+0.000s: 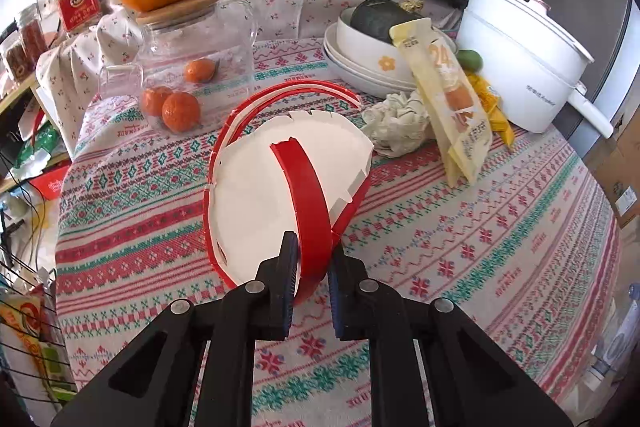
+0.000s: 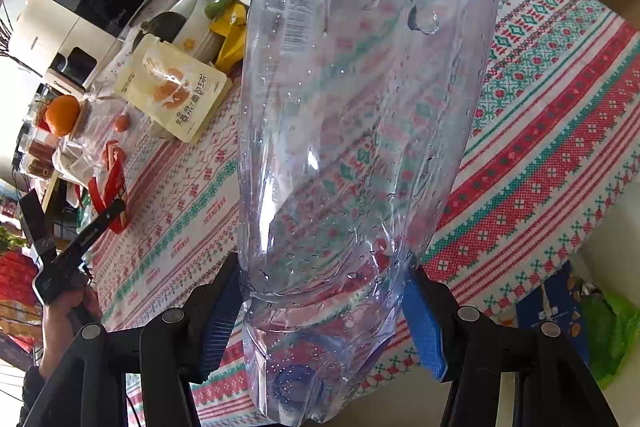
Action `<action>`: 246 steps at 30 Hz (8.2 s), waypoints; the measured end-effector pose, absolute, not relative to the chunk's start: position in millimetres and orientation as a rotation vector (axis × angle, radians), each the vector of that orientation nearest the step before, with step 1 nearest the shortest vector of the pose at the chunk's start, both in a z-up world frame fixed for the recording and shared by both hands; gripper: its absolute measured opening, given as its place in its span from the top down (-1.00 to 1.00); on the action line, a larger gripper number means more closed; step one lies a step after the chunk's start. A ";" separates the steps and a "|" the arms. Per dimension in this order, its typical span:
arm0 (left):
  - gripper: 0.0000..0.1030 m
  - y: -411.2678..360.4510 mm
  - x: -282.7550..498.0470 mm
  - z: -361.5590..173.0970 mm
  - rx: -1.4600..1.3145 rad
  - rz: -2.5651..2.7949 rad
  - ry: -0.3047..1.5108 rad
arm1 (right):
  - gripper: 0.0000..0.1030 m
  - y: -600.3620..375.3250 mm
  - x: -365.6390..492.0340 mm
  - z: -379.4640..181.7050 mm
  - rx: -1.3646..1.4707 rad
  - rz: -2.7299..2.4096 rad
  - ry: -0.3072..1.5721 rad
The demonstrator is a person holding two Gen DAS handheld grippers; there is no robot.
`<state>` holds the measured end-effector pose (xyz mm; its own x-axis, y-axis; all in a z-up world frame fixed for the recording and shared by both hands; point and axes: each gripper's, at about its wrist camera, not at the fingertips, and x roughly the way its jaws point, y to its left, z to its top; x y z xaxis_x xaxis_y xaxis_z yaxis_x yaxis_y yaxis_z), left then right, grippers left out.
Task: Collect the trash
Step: 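Carry the water bottle over the bin with the right tool while the left tool carries the paper bowl, then open the right tool to drop the bottle into the bin while the left tool drops the bowl, then move both tools back over the table toward the yellow bread bag, then grasp the yellow bread bag with the right tool and lift it, then grasp the crumpled white tissue with the left tool and lift it, then carry the bread bag over the bin and open the right tool while the left tool carries the tissue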
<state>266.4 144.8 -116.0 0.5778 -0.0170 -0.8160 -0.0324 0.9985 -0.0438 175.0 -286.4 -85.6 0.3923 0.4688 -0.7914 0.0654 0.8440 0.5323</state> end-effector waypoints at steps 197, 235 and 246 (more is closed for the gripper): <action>-0.73 105.7 346.6 -130.4 -0.281 -0.133 0.902 | 0.98 -240.1 209.8 -53.9 0.163 0.296 0.984; 0.73 124.0 188.2 -58.2 -0.283 -0.140 0.922 | 0.92 -252.1 176.1 -32.3 0.334 0.351 0.952; 0.73 91.2 135.1 -44.7 -0.278 -0.267 0.905 | 0.92 -290.7 126.4 -11.6 0.387 0.316 0.892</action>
<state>135.1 91.2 -44.7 0.5895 -0.3423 -0.7317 0.1105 0.9315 -0.3467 126.4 -290.7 -11.6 0.5897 0.4220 -0.6886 -0.1056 0.8856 0.4523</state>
